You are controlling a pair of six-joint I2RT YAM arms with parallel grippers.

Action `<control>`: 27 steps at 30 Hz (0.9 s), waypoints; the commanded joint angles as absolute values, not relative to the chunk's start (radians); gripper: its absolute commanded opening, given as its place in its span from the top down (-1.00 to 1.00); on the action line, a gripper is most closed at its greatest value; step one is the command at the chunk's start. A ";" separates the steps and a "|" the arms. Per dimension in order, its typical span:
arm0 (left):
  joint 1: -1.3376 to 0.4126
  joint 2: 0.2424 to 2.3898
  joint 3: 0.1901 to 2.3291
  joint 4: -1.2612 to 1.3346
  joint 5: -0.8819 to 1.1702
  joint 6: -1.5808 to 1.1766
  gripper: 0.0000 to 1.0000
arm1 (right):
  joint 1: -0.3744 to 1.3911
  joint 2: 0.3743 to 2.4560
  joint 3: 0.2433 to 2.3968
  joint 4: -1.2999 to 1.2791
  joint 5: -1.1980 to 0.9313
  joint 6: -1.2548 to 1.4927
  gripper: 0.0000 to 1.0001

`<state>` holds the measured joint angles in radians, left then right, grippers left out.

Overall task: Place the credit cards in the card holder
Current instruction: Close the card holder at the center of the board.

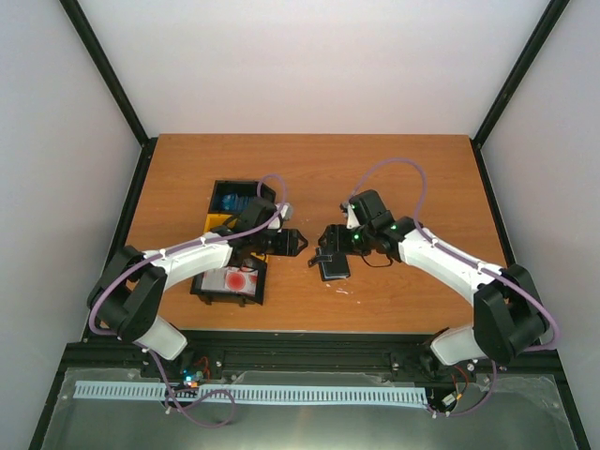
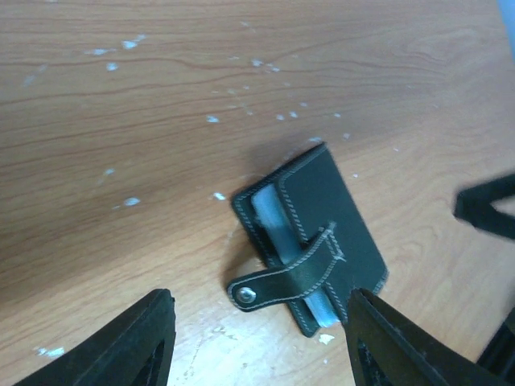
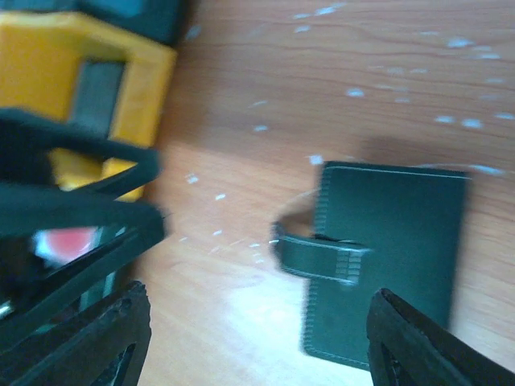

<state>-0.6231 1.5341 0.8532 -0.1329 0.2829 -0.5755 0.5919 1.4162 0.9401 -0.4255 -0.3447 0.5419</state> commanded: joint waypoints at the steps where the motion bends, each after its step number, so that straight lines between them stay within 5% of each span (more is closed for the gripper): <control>1: -0.622 1.533 0.866 -0.057 0.429 -0.487 -0.19 | 0.549 1.430 0.921 -0.541 -0.120 0.619 -0.43; 7: -0.686 1.669 0.965 -0.187 0.342 -0.432 -0.19 | 0.530 1.550 0.918 -0.553 -0.210 0.561 -0.43; 13: -0.689 1.730 0.969 -0.209 0.319 -0.472 0.02 | 0.502 1.592 0.876 -0.472 -0.308 0.557 -0.45; 27: -0.695 1.858 0.988 -0.250 0.348 -0.417 0.49 | 0.476 1.684 0.807 -0.310 -0.519 0.511 -0.14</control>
